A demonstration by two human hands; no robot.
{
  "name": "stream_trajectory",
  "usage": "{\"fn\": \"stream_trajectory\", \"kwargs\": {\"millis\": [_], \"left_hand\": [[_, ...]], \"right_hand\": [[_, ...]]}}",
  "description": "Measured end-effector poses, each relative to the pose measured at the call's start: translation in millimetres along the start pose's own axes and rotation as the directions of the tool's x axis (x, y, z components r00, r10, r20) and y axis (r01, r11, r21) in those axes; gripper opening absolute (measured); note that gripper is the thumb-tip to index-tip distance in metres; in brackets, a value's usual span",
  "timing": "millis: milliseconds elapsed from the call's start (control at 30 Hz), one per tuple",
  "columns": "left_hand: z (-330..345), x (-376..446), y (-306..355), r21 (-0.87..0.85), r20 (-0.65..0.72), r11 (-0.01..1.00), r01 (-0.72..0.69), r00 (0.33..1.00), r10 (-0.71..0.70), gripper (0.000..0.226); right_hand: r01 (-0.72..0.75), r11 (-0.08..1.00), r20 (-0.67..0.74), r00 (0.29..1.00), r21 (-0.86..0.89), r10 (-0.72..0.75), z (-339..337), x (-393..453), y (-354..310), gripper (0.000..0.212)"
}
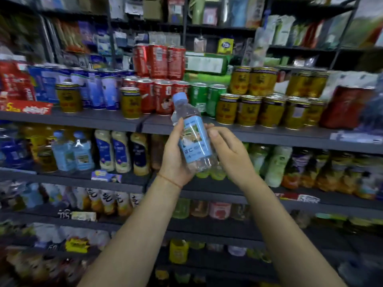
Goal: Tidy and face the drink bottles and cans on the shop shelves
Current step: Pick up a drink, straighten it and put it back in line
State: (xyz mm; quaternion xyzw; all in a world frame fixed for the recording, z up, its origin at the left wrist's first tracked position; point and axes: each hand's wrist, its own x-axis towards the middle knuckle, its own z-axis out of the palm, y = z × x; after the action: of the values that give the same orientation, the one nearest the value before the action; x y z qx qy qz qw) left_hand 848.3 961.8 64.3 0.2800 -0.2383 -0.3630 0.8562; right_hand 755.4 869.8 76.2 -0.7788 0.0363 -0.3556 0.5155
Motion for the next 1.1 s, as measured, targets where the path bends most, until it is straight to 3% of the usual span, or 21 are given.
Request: {"fn": "stream_trajectory", "kwargs": {"millis": [67, 167, 233, 367, 500, 667, 767, 833, 900, 1000, 1100], "left_hand": [[45.6, 5.0, -52.8, 0.06, 0.03, 0.998, 0.013, 0.999, -0.015, 0.057], [111.9, 20.9, -127.8, 0.184, 0.017, 0.983, -0.006, 1.0, 0.003, 0.056], [154.6, 34.1, -173.0, 0.262, 0.042, 0.964, -0.047, 0.998, 0.037, 0.052], [233.6, 67.5, -257.2, 0.371, 0.173, 0.924, -0.091, 0.985, 0.027, 0.031], [291.0, 107.9, -342.7, 0.492, 0.347, 0.851, -0.185, 0.938, 0.004, 0.044], [369.1, 156.0, -444.1, 0.448, 0.512, 0.853, -0.268, 0.859, 0.001, 0.055], [413.9, 197.8, -494.1, 0.45, 0.472, 0.817, -0.36, 0.873, 0.125, 0.043], [440.2, 226.9, -524.7, 0.572, 0.411, 0.633, -0.521, 0.85, 0.329, 0.034], [464.5, 251.6, -552.8, 0.718, 0.467, 0.268, -0.643, 0.729, 0.5, 0.035], [494.9, 280.5, -594.9, 0.737, 0.662, -0.256, -0.626, 0.592, 0.46, 0.046], [516.0, 302.8, -636.7, 0.711, 0.673, -0.554, -0.434, 0.648, 0.356, 0.063]], "right_hand": [[-0.02, 1.0, -0.005, 1.0, -0.006, 0.02, -64.3, -20.1, 13.7, 0.026], [-0.033, 0.995, 0.048, 0.998, -0.097, 0.037, -160.6, -46.8, 35.3, 0.053], [-0.065, 0.989, 0.038, 0.997, -0.131, 0.071, -217.5, -59.9, 44.7, 0.059], [-0.059, 0.985, -0.153, 0.988, -0.162, 0.034, -324.2, -73.8, 58.6, 0.047], [-0.029, 0.923, -0.348, 0.93, -0.383, -0.115, -431.0, -83.7, 88.1, 0.039], [-0.086, 0.893, -0.508, 0.845, -0.441, -0.17, -555.9, -92.3, 123.0, 0.031], [-0.146, 0.884, -0.565, 0.811, -0.445, -0.151, -636.5, -84.7, 133.8, 0.042], [-0.187, 0.852, -0.57, 0.808, -0.489, -0.15, -690.6, -77.1, 134.9, 0.048], [-0.216, 0.835, -0.592, 0.791, -0.506, -0.154, -738.7, -71.5, 136.6, 0.046], [-0.234, 0.835, -0.647, 0.742, -0.497, -0.177, -798.5, -64.0, 145.9, 0.044], [-0.242, 0.843, -0.666, 0.726, -0.481, -0.171, -848.9, -46.6, 158.7, 0.043]]}}
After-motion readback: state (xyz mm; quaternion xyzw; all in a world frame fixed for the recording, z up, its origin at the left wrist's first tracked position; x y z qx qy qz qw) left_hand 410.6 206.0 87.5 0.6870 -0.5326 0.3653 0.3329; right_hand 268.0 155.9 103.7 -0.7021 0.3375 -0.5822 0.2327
